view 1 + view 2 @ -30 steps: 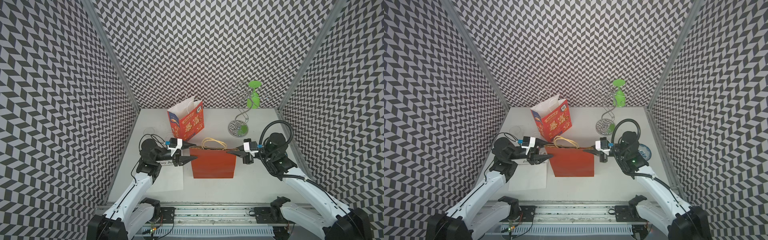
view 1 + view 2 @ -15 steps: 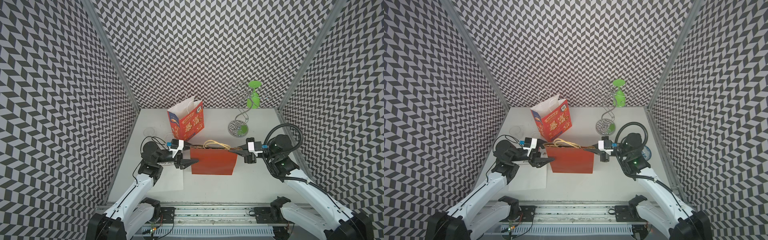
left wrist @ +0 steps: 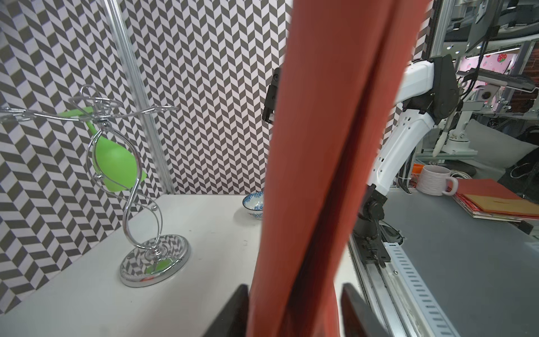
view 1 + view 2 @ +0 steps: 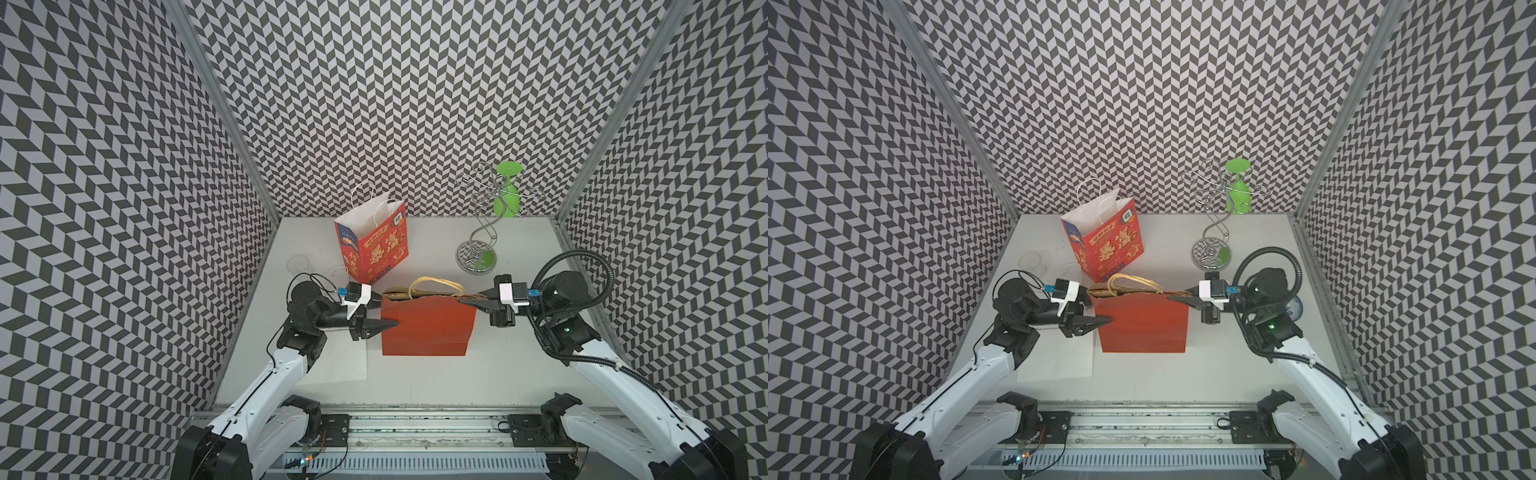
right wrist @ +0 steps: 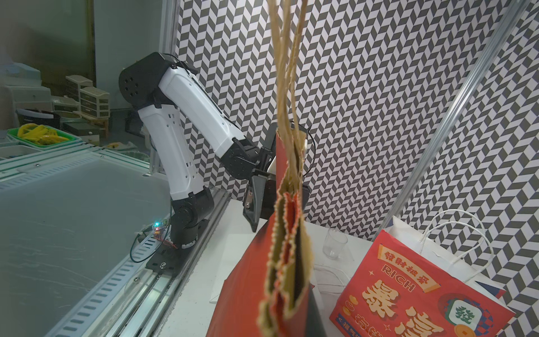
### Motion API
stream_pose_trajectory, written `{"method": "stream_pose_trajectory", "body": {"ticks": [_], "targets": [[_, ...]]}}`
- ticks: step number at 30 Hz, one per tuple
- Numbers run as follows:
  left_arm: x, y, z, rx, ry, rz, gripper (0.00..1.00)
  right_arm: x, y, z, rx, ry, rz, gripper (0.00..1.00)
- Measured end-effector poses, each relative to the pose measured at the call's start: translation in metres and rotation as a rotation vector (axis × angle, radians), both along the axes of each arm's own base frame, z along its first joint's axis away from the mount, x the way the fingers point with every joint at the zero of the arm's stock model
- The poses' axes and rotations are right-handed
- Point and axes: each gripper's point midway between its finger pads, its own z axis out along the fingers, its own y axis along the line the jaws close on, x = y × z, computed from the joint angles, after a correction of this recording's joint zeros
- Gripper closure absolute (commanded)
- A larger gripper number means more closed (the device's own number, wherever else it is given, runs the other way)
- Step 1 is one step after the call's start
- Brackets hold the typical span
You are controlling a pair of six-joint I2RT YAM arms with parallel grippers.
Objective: Put away the paper bag
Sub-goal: Press the paper bag.
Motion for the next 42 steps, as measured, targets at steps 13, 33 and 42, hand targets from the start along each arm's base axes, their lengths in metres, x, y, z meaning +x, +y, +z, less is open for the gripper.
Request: {"method": "stream_pose_trajectory", "body": {"ticks": [13,33,42], "targets": [[-0.004,-0.001,-0.022,0.044,0.022,-0.04,0.66,-0.001,-0.001,0.004,0.009,-0.012,-0.002,1.0],[-0.002,-0.002,-0.037,0.092,0.048,-0.041,0.61,-0.006,-0.003,0.011,0.021,-0.033,-0.008,1.0],[0.0,-0.007,0.009,0.014,-0.003,-0.002,0.16,-0.004,-0.002,0.007,0.001,-0.029,-0.017,1.0]]}}
